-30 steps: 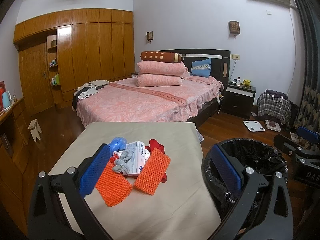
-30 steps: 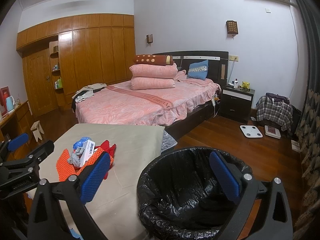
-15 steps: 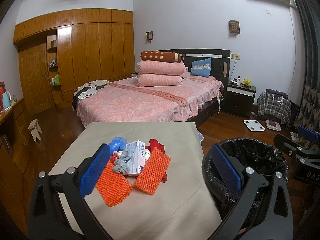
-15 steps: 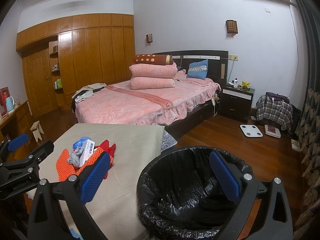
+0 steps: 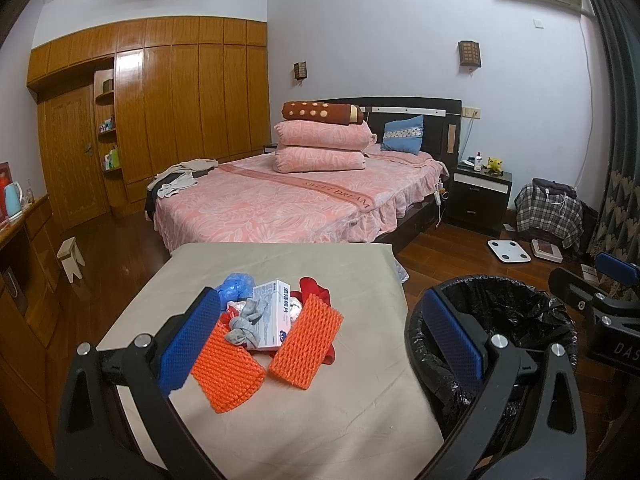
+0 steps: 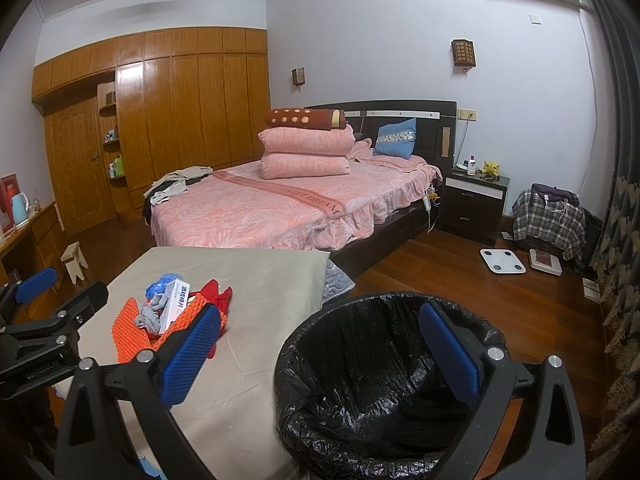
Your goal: Collect trash
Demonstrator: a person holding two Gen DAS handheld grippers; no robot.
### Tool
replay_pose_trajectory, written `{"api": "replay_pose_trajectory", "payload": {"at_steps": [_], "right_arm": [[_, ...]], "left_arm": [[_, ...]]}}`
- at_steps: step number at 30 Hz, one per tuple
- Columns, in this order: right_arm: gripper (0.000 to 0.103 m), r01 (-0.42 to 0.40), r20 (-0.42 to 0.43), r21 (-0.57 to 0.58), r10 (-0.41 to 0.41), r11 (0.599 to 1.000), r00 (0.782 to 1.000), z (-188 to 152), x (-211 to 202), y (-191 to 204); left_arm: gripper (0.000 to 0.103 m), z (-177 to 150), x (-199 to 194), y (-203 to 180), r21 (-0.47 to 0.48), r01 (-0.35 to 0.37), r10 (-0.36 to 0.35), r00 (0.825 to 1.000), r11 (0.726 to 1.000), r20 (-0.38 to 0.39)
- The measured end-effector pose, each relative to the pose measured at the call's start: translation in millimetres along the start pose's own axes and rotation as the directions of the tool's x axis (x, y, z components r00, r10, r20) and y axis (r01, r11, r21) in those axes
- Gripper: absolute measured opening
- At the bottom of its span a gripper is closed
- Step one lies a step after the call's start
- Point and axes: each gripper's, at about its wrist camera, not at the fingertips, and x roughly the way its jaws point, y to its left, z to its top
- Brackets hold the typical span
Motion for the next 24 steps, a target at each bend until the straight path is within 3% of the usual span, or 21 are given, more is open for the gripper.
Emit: {"api": "replay_pose_trajectory", "payload": {"at_steps": [24], "right_arm": [[0.097,-0.001,-0.011,-0.001,0.001,1.000,1.000,-10.2,16.7,9.5]], "left_arm": [[0.098,-5.1,1.2,3.1,-0.002,-0.001,0.001,1.000,1.000,-0.006]]}}
